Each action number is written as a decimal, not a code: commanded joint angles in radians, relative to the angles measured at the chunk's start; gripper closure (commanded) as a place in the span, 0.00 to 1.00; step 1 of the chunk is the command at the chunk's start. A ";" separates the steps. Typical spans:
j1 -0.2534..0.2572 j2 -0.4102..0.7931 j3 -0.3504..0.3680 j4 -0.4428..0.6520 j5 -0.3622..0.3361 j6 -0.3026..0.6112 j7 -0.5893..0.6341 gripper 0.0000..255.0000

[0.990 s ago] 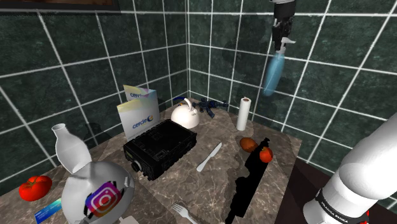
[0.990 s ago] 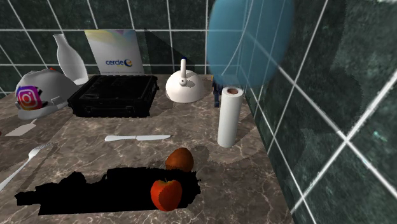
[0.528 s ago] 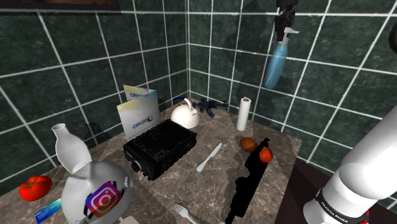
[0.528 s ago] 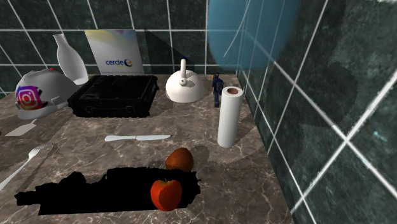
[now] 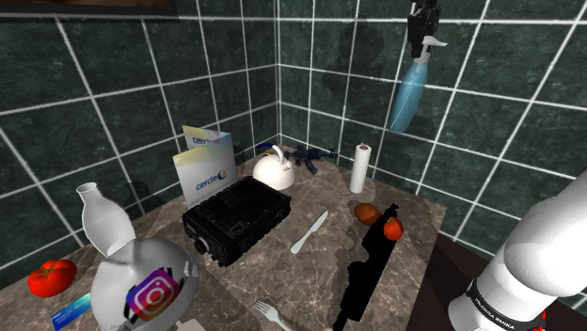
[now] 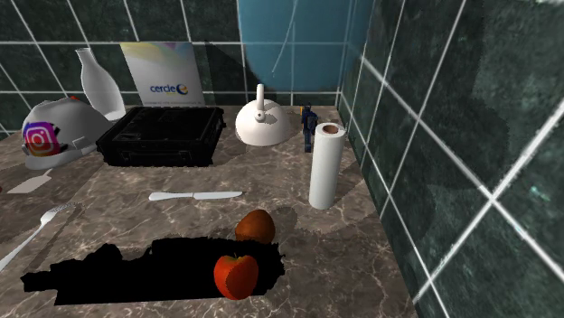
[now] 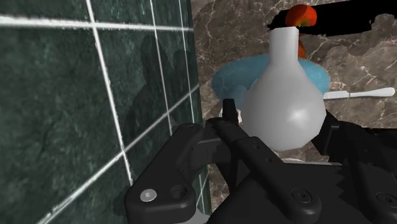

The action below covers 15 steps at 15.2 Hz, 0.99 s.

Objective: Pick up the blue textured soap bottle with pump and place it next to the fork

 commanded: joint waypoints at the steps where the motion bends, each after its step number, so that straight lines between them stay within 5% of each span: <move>1: 0.017 -0.065 0.030 -0.068 0.004 -0.007 0.049 1.00; 15: 0.097 -0.294 0.261 -0.236 0.135 -0.121 0.376 1.00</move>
